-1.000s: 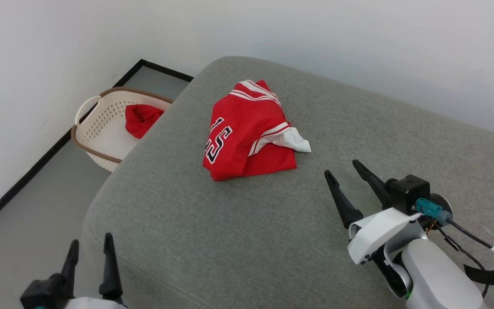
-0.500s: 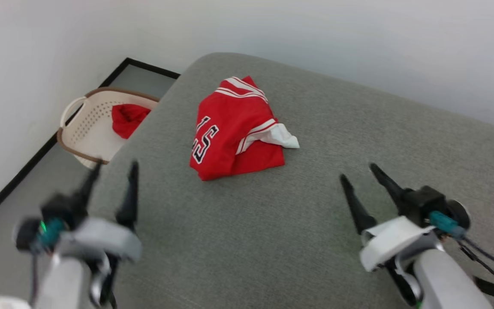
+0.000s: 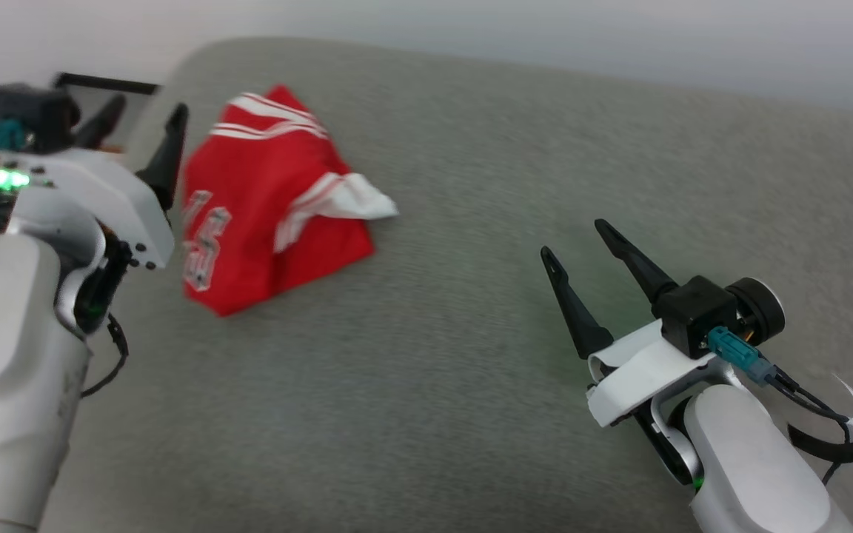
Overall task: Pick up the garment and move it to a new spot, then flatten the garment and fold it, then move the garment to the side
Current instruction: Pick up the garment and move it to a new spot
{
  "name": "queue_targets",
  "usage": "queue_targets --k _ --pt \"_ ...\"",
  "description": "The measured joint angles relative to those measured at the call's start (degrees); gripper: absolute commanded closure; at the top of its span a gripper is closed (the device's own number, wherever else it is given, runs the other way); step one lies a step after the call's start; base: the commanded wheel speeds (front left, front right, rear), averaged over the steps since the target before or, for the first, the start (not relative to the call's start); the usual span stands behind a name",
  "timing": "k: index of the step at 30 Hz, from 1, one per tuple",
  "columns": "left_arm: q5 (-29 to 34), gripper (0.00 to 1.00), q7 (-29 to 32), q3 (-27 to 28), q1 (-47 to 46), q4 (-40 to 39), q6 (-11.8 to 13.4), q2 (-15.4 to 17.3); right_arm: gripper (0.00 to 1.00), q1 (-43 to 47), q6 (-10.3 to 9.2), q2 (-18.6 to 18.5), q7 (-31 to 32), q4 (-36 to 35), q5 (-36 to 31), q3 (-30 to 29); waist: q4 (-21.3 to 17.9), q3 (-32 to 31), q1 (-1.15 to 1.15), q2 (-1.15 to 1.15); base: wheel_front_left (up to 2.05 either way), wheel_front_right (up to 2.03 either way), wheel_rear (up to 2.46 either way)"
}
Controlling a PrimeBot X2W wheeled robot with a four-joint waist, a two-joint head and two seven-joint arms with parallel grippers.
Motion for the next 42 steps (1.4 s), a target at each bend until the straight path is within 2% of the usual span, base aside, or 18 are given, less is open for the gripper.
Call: queue_targets --k 6,10,13,23,24,26,34,42 --pt "-14.70 0.00 18.59 -10.56 -4.37 3.61 -0.08 4.30 0.00 -0.03 0.00 0.66 0.00 -1.16 -0.31 -0.16 -6.15 4.09 0.00 0.00 0.00 0.00 0.00" --pt "-18.53 0.00 26.59 -15.72 -5.47 5.17 -0.09 7.71 0.00 -0.04 0.00 0.99 0.00 -1.87 -0.48 -0.22 -9.48 6.40 0.00 0.00 0.00 0.00 0.00" --pt "-20.16 0.00 27.78 -16.26 -7.04 8.01 -0.09 8.88 0.00 -0.69 0.00 1.29 0.00 -2.61 -0.63 -0.44 -11.29 8.29 0.00 0.00 0.00 0.00 0.00" --pt "-23.48 0.00 28.17 -17.59 -10.41 16.72 -0.14 9.37 0.00 -2.43 0.00 0.97 0.00 -4.95 -1.69 0.25 -15.73 13.63 0.00 0.00 0.00 0.00 0.00" --pt "-23.99 0.22 27.93 -17.64 -10.62 17.20 -0.14 9.48 0.00 -2.59 0.00 1.00 0.00 -5.23 -1.78 0.32 -16.07 13.94 0.00 0.00 0.00 0.00 0.00" --pt "-24.52 1.00 26.65 -17.93 -11.02 18.05 -0.14 9.71 0.00 -2.87 0.00 1.12 0.00 -5.79 -1.82 0.36 -16.64 14.36 0.00 0.00 0.00 0.00 0.00" --pt "-27.27 1.00 20.64 -20.71 -10.16 17.55 0.18 9.75 0.00 -1.65 0.00 1.85 0.00 -5.32 -0.91 0.25 -16.87 11.98 0.00 0.00 0.00 0.00 0.00" --pt "-30.04 1.00 11.55 -24.07 -10.98 7.67 0.02 9.62 0.00 2.45 0.00 2.66 0.00 -4.92 1.77 -3.70 -16.50 6.17 0.00 0.00 0.00 0.00 0.00"
